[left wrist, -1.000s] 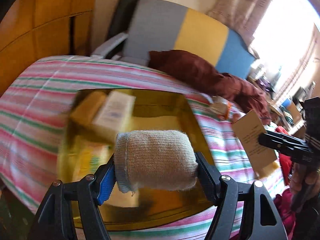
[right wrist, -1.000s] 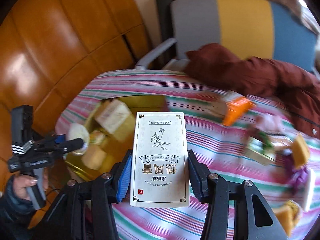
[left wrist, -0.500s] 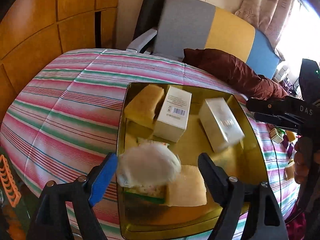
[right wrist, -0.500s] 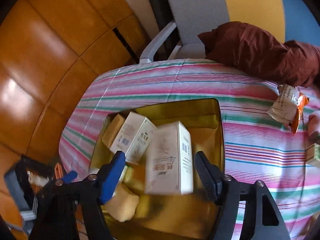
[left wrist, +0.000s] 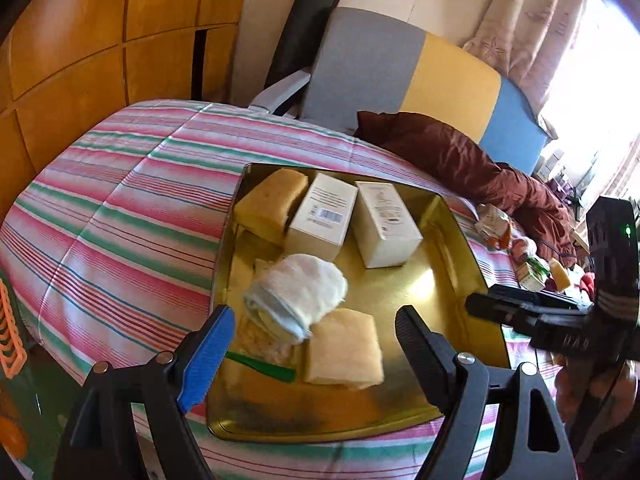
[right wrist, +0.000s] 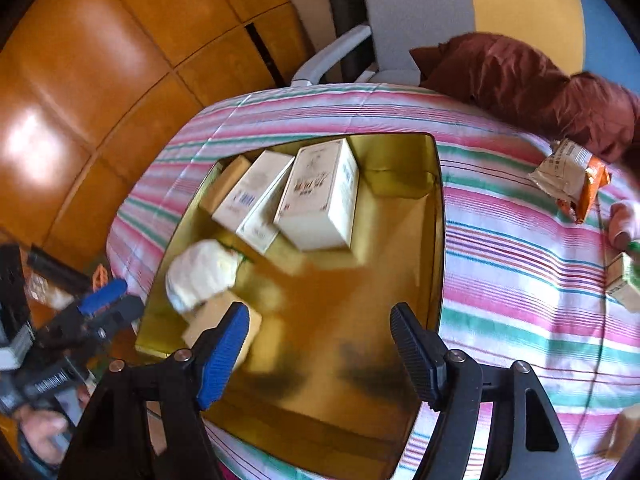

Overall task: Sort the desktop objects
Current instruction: 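Place the white sock and white box into the gold tray and release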

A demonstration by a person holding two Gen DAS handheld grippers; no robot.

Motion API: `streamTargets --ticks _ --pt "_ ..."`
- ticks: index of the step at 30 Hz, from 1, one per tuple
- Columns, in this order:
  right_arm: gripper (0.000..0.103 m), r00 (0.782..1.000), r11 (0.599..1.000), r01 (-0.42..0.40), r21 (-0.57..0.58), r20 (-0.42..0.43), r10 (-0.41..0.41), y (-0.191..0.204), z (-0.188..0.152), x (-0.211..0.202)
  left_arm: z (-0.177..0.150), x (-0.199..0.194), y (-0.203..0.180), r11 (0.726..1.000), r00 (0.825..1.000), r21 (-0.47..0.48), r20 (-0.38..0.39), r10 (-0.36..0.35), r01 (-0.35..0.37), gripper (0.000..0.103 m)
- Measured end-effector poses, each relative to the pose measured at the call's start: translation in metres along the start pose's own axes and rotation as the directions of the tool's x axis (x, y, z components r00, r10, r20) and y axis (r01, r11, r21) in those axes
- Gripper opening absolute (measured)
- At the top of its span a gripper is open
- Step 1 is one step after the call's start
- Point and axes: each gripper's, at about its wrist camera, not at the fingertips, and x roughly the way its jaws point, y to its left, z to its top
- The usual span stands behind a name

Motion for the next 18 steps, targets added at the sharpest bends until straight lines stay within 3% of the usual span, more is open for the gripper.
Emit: streamTargets --ticks 5,18 --pt "0.076 0.999 0.999 0.023 -0.04 0.029 -0.021 0.007 -0.017 -0.011 -0.004 -0.011 -0.021 0.998 0.999 0.056 0.026 0.025 -0.026 0.084" --pt "0.08 0.996 0.999 0.046 0.008 0.076 -0.047 -0.017 -0.044 -0.044 -0.016 -0.022 -0.057 0.989 0.998 0.144 0.046 0.038 -0.045 0.084"
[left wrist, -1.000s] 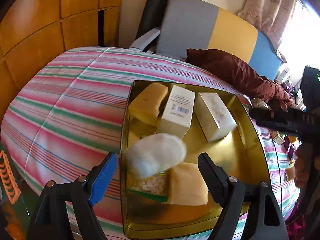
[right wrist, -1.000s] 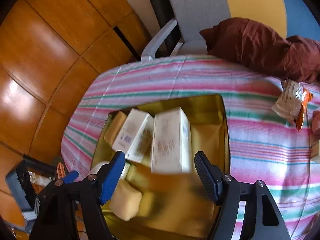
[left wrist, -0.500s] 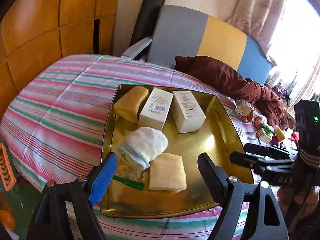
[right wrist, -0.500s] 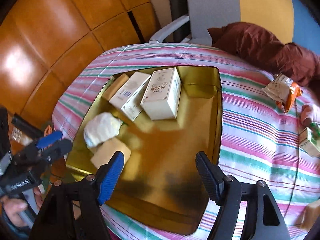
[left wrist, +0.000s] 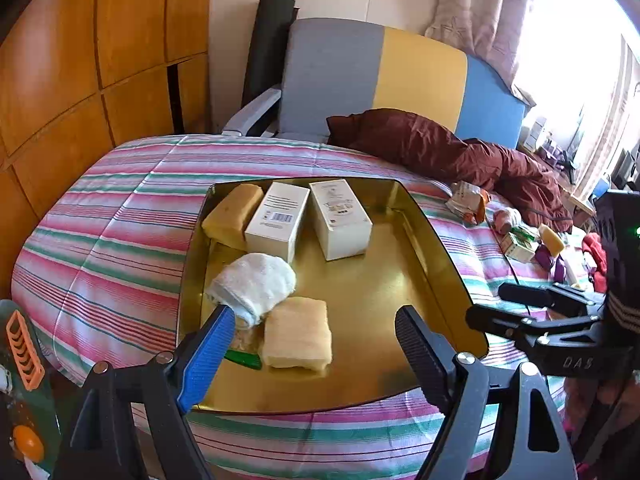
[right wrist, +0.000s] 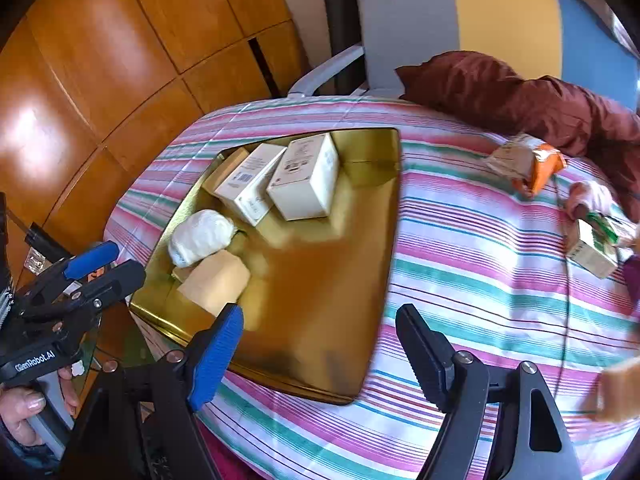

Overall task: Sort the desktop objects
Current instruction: 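Place the white sock and white box into the gold tray and release, then move both grippers back toward the remaining items on the cloth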

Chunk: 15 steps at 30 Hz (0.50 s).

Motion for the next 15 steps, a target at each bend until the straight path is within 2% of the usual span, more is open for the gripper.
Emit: streamTargets --ticks 6,15 --pt "0.082 0.999 0.999 0.037 0.024 0.026 -0.037 -0.024 -0.001 -0.019 0.0 0.001 -0.012 1.0 1.0 0.022 -0.005 -0.022 0.022 0.083" --pt "0.083 0.994 0.986 0.105 0.127 0.02 -0.108 -0.08 -0.001 -0.039 -0.002 0.01 -0.033 0.995 0.996 0.061 -0.035 -0.081 0.083 0.083"
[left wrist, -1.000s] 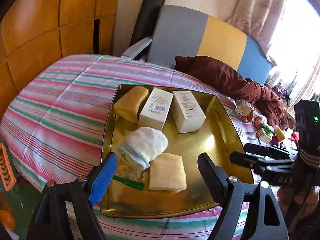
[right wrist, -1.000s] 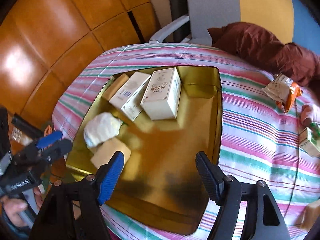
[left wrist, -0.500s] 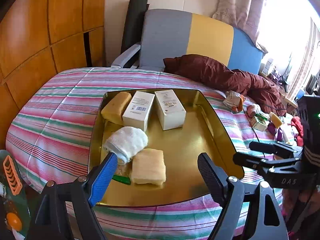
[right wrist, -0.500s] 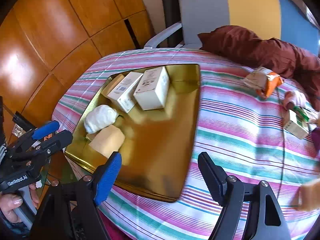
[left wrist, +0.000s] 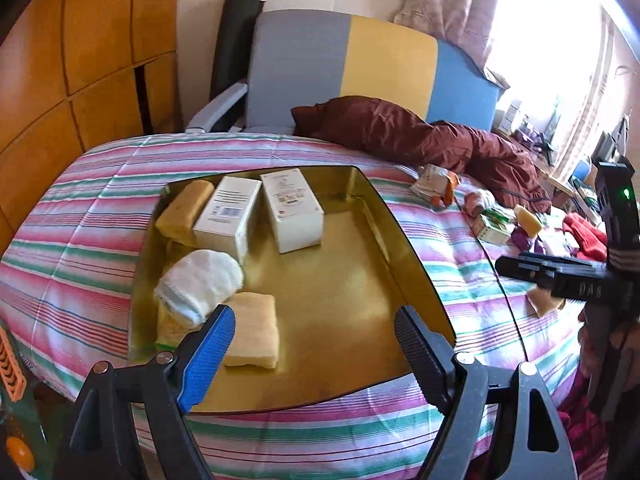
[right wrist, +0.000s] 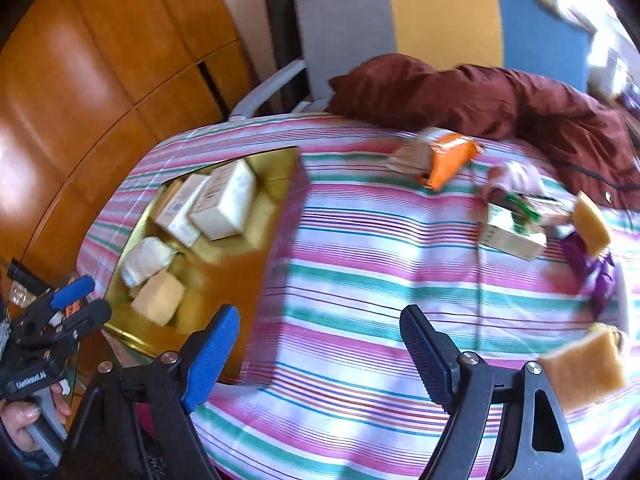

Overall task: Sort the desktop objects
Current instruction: 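Move both grippers back toward the remaining items on the cloth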

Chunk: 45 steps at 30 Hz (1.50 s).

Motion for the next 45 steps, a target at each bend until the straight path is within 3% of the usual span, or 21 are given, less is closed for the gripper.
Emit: streamTargets --ticks 16,28,40,45 --pt "0.083 0.996 0.979 0.087 0.185 -0.01 -0.086 -0.09 0.013 -0.016 0.015 0.019 -0.045 0.99 0.995 0.109 -0.051 -0.086 0.091 0.083" --pt "0.083 0.993 0.952 0.102 0.288 0.031 -0.116 -0.154 0.057 -0.005 0.051 0.044 -0.086 0.971 0.987 0.187 -0.088 -0.135 0.149 0.083" --pt "0.083 0.983 0.968 0.169 0.184 0.038 -0.178 -0.181 0.102 0.038 0.098 0.089 -0.109 0.965 0.972 0.161 -0.149 -0.183 0.206 0.084" --pt "0.083 0.976 0.973 0.215 0.088 0.026 -0.218 -0.177 0.113 0.059 0.111 0.105 -0.12 0.963 0.97 0.174 -0.162 -0.179 0.207 0.084"
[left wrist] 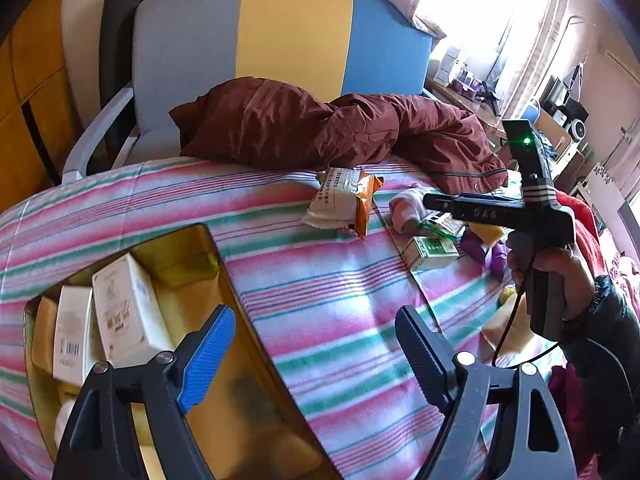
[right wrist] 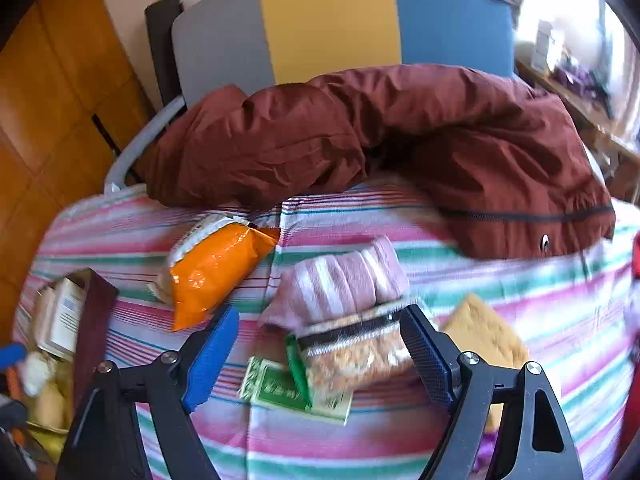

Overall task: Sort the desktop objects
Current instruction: 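Move both grippers back toward the remaining items on the cloth, then grasp the pink sock with the right gripper while the left gripper grasps the orange snack bag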

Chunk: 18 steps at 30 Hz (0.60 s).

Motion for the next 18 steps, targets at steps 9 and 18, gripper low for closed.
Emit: streamTargets --ticks 9,18 --pt "0.083 0.999 0.997 0.04 -0.062 -0.034 -0.042 -0.004 0.006 0.036 0.033 0.036 -0.013 0.999 0.999 0.031 -0.043 -0.007 0.008 0.084" --pt "0.075 0.997 0.998 0.003 -0.061 -0.072 -0.008 -0.013 0.006 0.058 0.077 0.089 -0.022 0.999 0.995 0.02 -0.093 -0.032 0.034 0.088"
